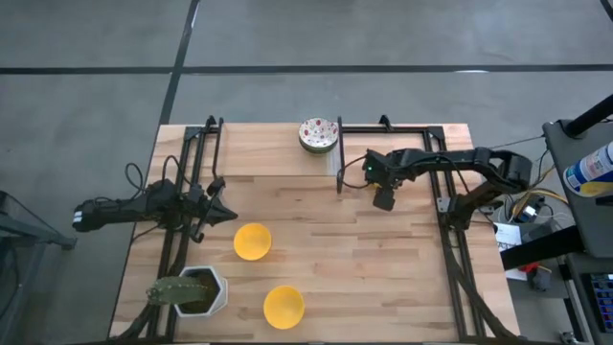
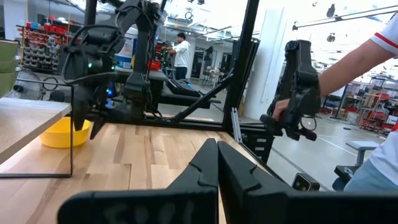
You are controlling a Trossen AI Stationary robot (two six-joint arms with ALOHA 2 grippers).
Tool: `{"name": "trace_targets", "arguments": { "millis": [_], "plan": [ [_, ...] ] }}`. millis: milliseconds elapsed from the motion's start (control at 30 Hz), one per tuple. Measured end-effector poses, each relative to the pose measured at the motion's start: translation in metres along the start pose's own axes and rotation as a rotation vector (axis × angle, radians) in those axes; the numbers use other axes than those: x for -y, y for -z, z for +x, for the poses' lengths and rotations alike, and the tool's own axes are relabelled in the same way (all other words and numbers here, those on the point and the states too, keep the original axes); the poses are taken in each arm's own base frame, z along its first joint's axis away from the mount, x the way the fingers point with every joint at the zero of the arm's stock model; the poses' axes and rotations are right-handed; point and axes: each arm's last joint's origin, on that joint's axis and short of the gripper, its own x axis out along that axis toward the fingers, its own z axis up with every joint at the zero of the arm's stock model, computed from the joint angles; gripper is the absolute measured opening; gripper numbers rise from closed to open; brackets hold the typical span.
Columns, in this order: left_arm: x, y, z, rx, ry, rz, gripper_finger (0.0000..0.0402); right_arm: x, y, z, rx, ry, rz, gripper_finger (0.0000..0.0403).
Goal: Pick & Place Mini bowls
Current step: Put the top yellow bowl on the shelf
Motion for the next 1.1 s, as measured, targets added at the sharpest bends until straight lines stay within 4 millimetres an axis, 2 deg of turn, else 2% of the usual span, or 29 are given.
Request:
{"name": "trace_targets", "arguments": {
  "millis": [133, 300, 433, 567, 733, 800, 933, 1033, 1100],
  "plan": [
    [0.000, 0.000, 0.000, 0.000, 0.000, 0.000, 0.0000, -0.001, -0.002, 0.011, -0.042, -0.018, 0.009, 0.0128],
    [-0.001, 0.000, 0.000, 0.008, -0.033, -0.020, 0.0000, -0.003, 0.002, 0.011, -0.092, -0.075, 0.034, 0.0028],
    [-0.001, 0.000, 0.000, 0.013, -0.051, -0.030, 0.0000, -0.003, 0.008, -0.002, -0.086, -0.085, 0.069, 0.0011],
    [-0.001, -0.003, 0.000, 0.047, -0.050, -0.162, 0.0000, -0.005, 0.013, -0.029, -0.047, -0.157, 0.110, 0.0009],
    [0.001, -0.012, -0.001, 0.137, 0.004, -0.617, 0.0000, -0.012, 0.019, -0.071, 0.080, -0.332, 0.148, 0.0009],
    [0.002, -0.016, -0.001, 0.180, 0.032, -0.745, 0.0000, -0.015, 0.022, -0.087, 0.130, -0.398, 0.184, 0.0009],
    [0.001, -0.022, -0.003, 0.275, 0.023, -0.868, 0.0000, -0.023, 0.024, -0.116, 0.200, -0.521, 0.243, 0.0009],
    [0.000, -0.024, -0.003, 0.338, 0.008, -0.992, 0.0000, -0.031, 0.025, -0.137, 0.231, -0.624, 0.240, 0.0009],
    [-0.001, -0.026, -0.004, 0.369, -0.004, -1.015, 0.0000, -0.038, 0.024, -0.152, 0.248, -0.684, 0.230, 0.0009]
  ]
}}
